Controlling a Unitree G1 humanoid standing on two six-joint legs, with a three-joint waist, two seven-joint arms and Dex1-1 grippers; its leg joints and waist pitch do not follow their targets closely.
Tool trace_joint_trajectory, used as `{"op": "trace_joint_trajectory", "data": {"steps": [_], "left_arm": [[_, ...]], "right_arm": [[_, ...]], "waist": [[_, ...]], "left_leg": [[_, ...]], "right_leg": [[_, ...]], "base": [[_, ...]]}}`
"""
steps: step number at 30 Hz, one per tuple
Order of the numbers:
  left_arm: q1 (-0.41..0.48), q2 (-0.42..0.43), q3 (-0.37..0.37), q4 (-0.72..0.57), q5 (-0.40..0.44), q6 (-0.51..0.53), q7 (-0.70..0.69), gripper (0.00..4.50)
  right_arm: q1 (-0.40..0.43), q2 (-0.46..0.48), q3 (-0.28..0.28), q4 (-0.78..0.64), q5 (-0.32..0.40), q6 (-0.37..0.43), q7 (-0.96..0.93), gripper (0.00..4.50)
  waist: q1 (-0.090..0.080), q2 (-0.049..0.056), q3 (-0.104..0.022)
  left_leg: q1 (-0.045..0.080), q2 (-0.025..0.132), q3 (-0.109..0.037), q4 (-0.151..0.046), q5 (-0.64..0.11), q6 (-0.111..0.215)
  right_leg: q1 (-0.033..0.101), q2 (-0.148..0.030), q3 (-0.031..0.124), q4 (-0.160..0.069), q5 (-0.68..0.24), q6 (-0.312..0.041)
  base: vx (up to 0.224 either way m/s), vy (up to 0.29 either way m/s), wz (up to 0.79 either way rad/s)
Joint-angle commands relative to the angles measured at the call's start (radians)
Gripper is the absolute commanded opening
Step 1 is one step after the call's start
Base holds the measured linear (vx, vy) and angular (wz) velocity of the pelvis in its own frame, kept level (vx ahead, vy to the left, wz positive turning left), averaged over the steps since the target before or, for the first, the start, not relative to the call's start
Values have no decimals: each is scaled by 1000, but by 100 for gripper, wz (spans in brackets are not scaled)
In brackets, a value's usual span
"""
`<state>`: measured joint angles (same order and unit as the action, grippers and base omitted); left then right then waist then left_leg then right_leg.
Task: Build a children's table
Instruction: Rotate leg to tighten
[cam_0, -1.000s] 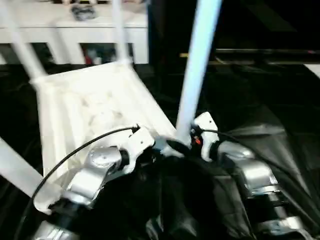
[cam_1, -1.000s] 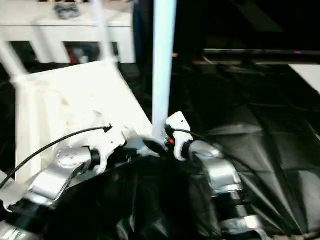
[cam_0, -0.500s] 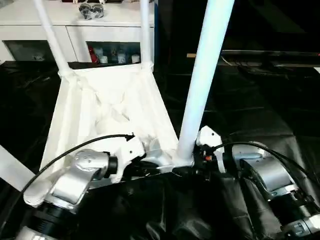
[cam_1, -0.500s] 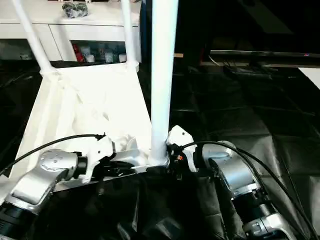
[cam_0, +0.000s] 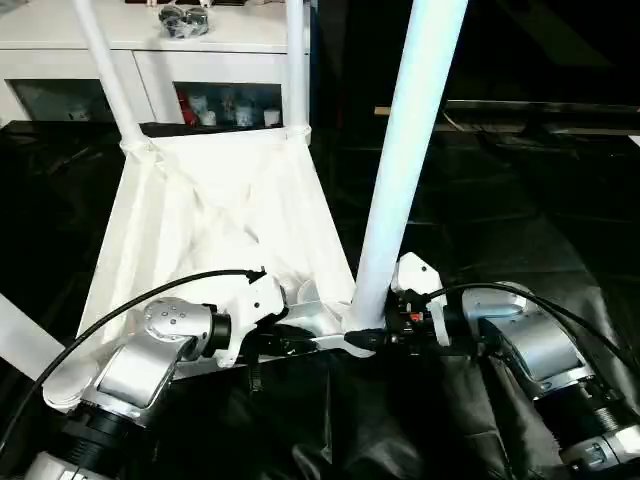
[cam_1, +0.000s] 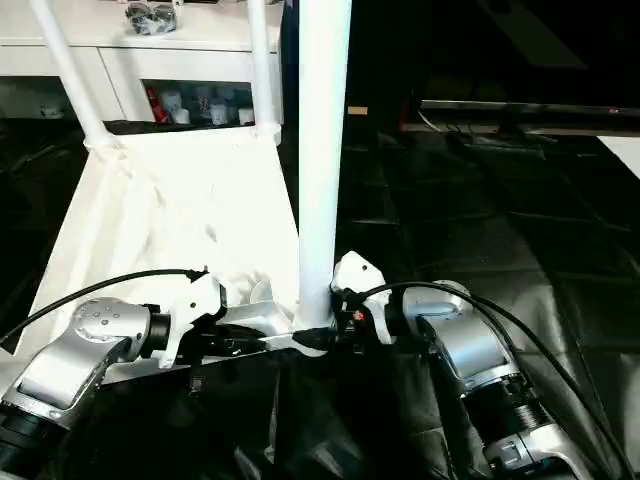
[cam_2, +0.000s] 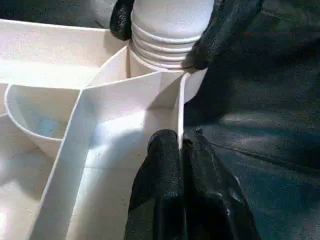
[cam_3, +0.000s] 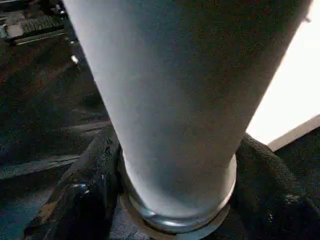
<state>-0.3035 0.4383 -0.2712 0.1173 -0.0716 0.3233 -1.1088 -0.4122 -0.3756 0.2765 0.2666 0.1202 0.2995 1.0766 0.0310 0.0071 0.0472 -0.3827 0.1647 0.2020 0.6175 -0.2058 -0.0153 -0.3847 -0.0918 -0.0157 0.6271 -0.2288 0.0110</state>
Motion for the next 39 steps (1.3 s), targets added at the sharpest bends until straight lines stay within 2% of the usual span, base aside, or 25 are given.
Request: {"op": "trace_joint_trajectory", "data": {"steps": [1, 3, 4, 6, 7, 8, 9, 10, 11, 12, 13, 14, 15, 16, 17, 18, 23, 26, 27, 28, 29, 31, 33, 37, 39], "left_arm": [[-38, -79, -6, 15, 9, -18, 96, 0], [-70, -147, 11, 51, 40, 0, 220, 0], [-83, -177, 13, 59, 50, 14, 265, 0], [-96, -206, 5, 65, 66, 32, 306, 0], [-96, -206, 5, 65, 66, 32, 306, 0], [-111, -240, -6, 77, 83, 51, 350, 0], [-111, -240, -6, 77, 83, 51, 350, 0], [-126, -277, -10, 94, 95, 61, 399, 0], [-138, -305, -15, 108, 104, 63, 430, 0], [-143, -317, -15, 117, 112, 61, 442, 0], [-146, -329, -20, 124, 116, 47, 438, 0], [-146, -331, -21, 125, 116, 43, 433, 0], [-146, -332, -22, 125, 115, 41, 430, 0], [-139, -327, -26, 114, 106, 30, 408, 0], [-125, -312, -29, 96, 94, 21, 379, 0], [-117, -302, -31, 85, 88, 18, 363, 0], [-85, -265, -32, 46, 64, -3, 301, 0], [-55, -231, -23, 17, 45, -5, 250, 0], [-45, -212, -18, 7, 35, -14, 219, 0], [-45, -212, -18, 7, 35, -14, 219, 0], [-39, -194, -13, -1, 21, -20, 186, 0], [-33, -178, -11, -11, 6, -26, 157, 0], [-29, -146, -2, -28, -30, -24, 91, 0], [-25, -114, 3, -41, -68, -14, 19, 0], [-25, -99, 0, -45, -83, -9, -14, 0]], "right_arm": [[5, 79, -6, 50, -34, -3, -158, 275], [-1, 164, -42, 98, -54, 29, -330, 274], [-5, 201, -54, 118, -66, 39, -404, 274], [-14, 243, -69, 142, -78, 52, -490, 274], [-14, 243, -69, 142, -78, 52, -490, 274], [-32, 293, -95, 177, -86, 79, -593, 274], [-32, 293, -95, 177, -86, 79, -593, 274], [-49, 340, -111, 202, -78, 84, -644, 274], [-64, 372, -111, 213, -74, 74, -662, 274], [-70, 387, -112, 217, -77, 66, -668, 274], [-79, 407, -113, 210, -69, 49, -654, 274], [-80, 414, -117, 205, -62, 45, -645, 308], [-81, 416, -119, 202, -57, 44, -640, 308], [-81, 416, -130, 186, -40, 48, -626, 328], [-75, 399, -132, 167, -25, 54, -598, 349], [-72, 388, -131, 157, -19, 58, -584, 349], [-60, 333, -125, 121, -18, 63, -527, 396], [-45, 250, -108, 71, -18, 76, -423, 421], [-39, 196, -95, 49, -35, 70, -371, 433], [-39, 196, -95, 49, -35, 70, -371, 433], [-33, 146, -86, 33, -40, 58, -315, 448], [-29, 109, -80, 19, -37, 47, -268, 448], [-16, 30, -63, -23, 2, 48, -126, 448], [-2, -31, -44, -55, 31, 46, -13, 448], [-3, -44, -40, -57, 41, 48, 12, 448]], "waist": [[-8, -9, -53], [-14, -10, -52], [-20, -11, -51], [-28, -11, -51], [-29, -10, -50], [-31, -10, -50], [-32, -10, -51], [-32, 0, -52], [-39, -3, -52], [-37, -5, -53], [-36, 0, -55], [-35, -1, -57], [-34, -2, -58], [-32, -2, -60], [-31, -3, -59], [-29, -3, -59], [-27, -5, -60], [-19, -5, -61], [-19, -4, -60], [-17, -4, -60], [-16, -5, -58], [-14, -5, -58], [-6, -1, -59], [2, -2, -60], [2, -5, -59]], "left_leg": [[23, 63, -25, -83, -134, 49], [21, 63, -28, -88, -151, 17], [24, 61, -29, -90, -189, -6], [22, 62, -34, -93, -221, -19], [23, 62, -33, -94, -228, -21], [22, 62, -34, -94, -235, -23], [21, 61, -34, -94, -230, -24], [22, 59, -35, -95, -234, -29], [20, 59, -34, -95, -232, -32], [23, 59, -34, -94, -232, -31], [21, 59, -34, -93, -224, -28], [19, 58, -33, -91, -201, -17], [18, 58, -33, -90, -185, -10], [17, 58, -32, -88, -158, 7], [16, 57, -30, -87, -142, 20], [16, 58, -30, -87, -137, 31], [16, 61, -30, -86, -129, 48], [17, 62, -29, -83, -105, 64], [17, 63, -27, -83, -96, 69], [19, 62, -27, -83, -95, 69], [18, 62, -28, -84, -103, 68], [19, 63, -26, -83, -110, 69], [20, 64, -27, -82, -113, 72], [21, 64, -25, -79, -88, 89], [22, 64, -25, -80, -98, 88]], "right_leg": [[27, -47, 31, -68, -31, -285], [28, -48, 31, -72, -81, -272], [24, -48, 31, -78, -141, -260], [26, -49, 31, -81, -191, -239], [22, -48, 32, -84, -197, -233], [21, -47, 33, -85, -202, -225], [21, -46, 33, -84, -199, -222], [19, -46, 33, -84, -196, -220], [18, -45, 33, -85, -178, -222], [18, -46, 33, -86, -167, -224], [21, -46, 33, -84, -151, -225], [24, -45, 33, -82, -107, -226], [26, -45, 31, -80, -82, -228], [28, -45, 31, -76, -39, -235], [29, -45, 30, -75, -19, -241], [31, -47, 30, -75, -13, -245], [33, -48, 28, -74, -13, -254], [34, -46, 28, -69, 13, -259], [31, -44, 27, -69, 30, -261], [32, -43, 26, -68, 33, -262], [33, -44, 26, -70, 23, -263], [31, -46, 28, -70, 14, -265], [34, -47, 28, -69, 15, -266], [33, -45, 28, -63, 59, -282], [32, -46, 27, -65, 44, -290]], "base": [[0, 0, 0], [0, 0, 0], [0, 0, 0], [0, 0, 0], [0, 0, 0], [0, 0, 0], [0, 0, 0], [0, 0, 0], [0, 0, 0], [0, 0, 0], [0, 0, 0], [0, 0, 0], [0, 0, 0], [0, 0, 0], [0, 0, 0], [0, 0, 0], [0, 0, 0], [0, 0, 0], [0, 0, 0], [0, 0, 0], [0, 0, 0], [0, 0, 0], [0, 0, 0], [0, 0, 0], [0, 0, 0]]}}
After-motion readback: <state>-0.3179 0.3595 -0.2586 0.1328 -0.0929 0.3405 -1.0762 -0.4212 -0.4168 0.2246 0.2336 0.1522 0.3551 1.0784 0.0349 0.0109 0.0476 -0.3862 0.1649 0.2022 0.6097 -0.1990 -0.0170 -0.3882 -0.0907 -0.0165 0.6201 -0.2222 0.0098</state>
